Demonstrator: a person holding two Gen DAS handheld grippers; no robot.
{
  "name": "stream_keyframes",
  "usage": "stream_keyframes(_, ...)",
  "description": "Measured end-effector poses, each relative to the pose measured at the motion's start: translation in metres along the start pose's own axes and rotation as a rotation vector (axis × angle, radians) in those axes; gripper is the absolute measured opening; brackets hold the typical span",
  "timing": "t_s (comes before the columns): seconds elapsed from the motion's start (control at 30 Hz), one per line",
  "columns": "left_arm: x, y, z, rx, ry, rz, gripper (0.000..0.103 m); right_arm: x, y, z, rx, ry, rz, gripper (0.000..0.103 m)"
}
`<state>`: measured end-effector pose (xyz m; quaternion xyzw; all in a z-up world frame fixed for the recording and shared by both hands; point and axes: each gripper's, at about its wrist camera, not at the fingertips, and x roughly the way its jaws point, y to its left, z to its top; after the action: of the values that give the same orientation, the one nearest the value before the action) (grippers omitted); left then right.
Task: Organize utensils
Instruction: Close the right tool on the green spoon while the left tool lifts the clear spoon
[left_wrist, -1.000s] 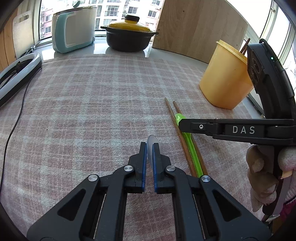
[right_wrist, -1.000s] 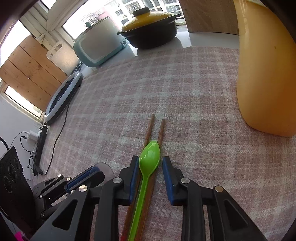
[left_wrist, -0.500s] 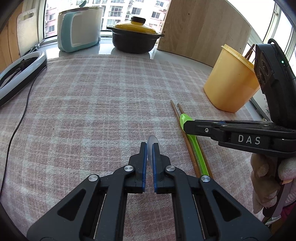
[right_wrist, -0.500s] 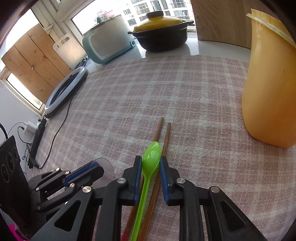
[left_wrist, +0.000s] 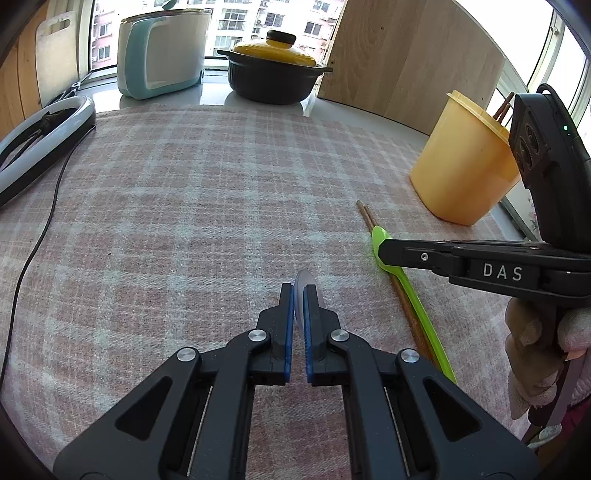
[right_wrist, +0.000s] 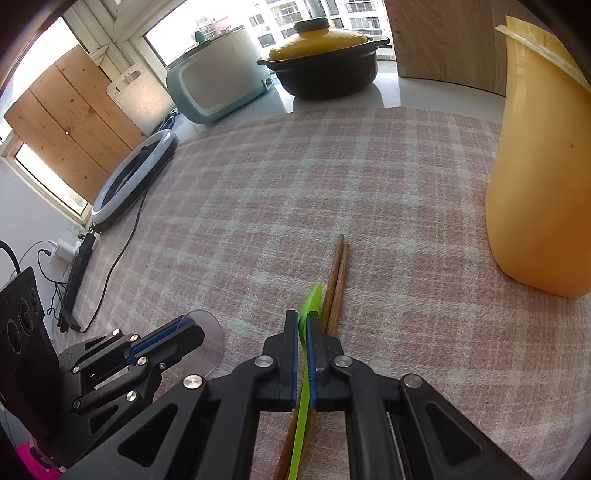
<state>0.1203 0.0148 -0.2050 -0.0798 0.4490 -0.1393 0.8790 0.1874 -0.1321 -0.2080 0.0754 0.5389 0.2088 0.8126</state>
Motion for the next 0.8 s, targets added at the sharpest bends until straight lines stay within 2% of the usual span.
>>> stream_keyframes(0.2, -0.004, 0.004, 0.003, -0.031, -0.010, -0.018, 0.001, -0.012, -0.004, -0.001, 0.047, -0.035, 0.043, 0.001)
stream_keyframes(0.47, -0.026, 0.006, 0.012, -0.063, -0.057, -0.033, 0.001, -0.049, -0.011, -0.012, 0.079, -0.103, 0.102, 0.001)
stream_keyframes(0.8, -0.055, -0.005, 0.035, -0.079, -0.142, -0.055, 0.001, -0.109, -0.034, -0.025, 0.134, -0.247, 0.101, 0.001)
